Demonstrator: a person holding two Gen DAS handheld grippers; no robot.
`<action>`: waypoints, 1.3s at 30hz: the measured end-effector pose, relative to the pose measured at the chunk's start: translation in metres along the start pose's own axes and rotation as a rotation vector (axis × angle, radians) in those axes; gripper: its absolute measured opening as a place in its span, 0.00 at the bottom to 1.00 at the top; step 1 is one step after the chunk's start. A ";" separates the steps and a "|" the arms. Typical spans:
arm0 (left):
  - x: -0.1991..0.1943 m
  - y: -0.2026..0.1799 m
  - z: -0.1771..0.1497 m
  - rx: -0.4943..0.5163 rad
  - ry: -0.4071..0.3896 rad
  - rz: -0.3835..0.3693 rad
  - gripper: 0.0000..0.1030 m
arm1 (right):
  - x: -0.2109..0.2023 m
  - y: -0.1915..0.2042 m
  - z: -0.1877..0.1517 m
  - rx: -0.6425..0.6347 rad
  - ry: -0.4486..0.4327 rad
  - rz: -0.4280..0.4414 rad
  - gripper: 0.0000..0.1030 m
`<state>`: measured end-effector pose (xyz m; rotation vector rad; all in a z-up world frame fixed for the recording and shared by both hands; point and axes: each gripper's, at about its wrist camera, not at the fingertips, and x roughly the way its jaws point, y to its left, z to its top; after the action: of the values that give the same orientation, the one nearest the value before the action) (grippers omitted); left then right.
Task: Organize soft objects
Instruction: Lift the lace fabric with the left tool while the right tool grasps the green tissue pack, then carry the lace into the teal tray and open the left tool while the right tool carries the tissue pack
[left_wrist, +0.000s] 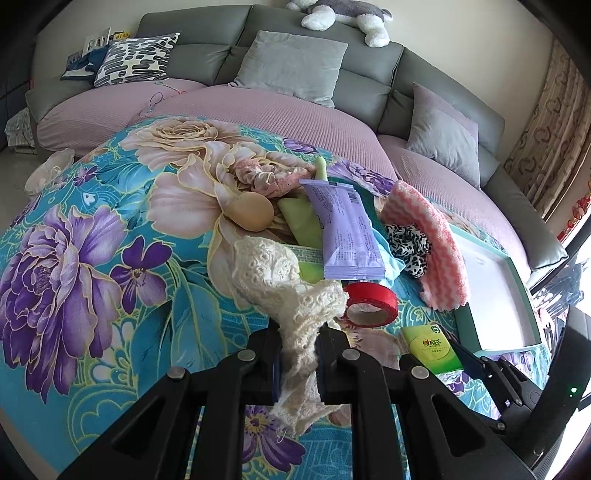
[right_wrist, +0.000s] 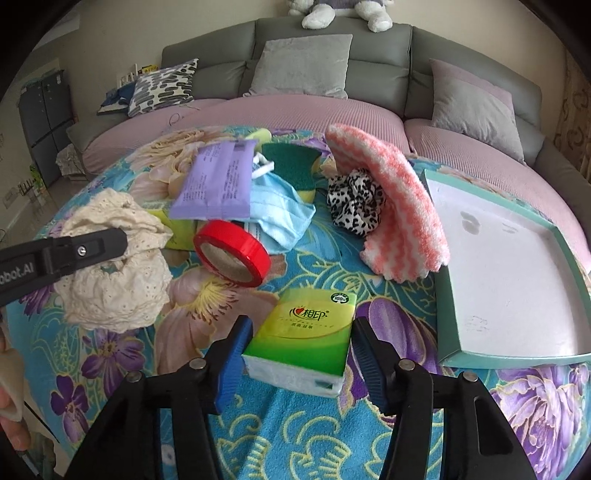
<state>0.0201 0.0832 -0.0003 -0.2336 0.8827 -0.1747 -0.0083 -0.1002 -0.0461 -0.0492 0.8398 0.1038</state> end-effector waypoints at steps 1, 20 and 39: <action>-0.001 -0.001 0.000 0.002 -0.002 0.001 0.14 | -0.001 0.001 0.002 -0.002 -0.004 0.002 0.56; -0.012 -0.020 0.006 0.051 -0.040 -0.002 0.14 | -0.029 -0.016 0.008 0.015 -0.068 0.007 0.54; -0.047 -0.101 0.045 0.231 -0.119 -0.033 0.15 | -0.100 -0.082 0.052 0.117 -0.226 -0.146 0.54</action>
<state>0.0206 0.0040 0.0899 -0.0421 0.7337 -0.2886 -0.0264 -0.1842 0.0633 0.0115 0.6125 -0.0766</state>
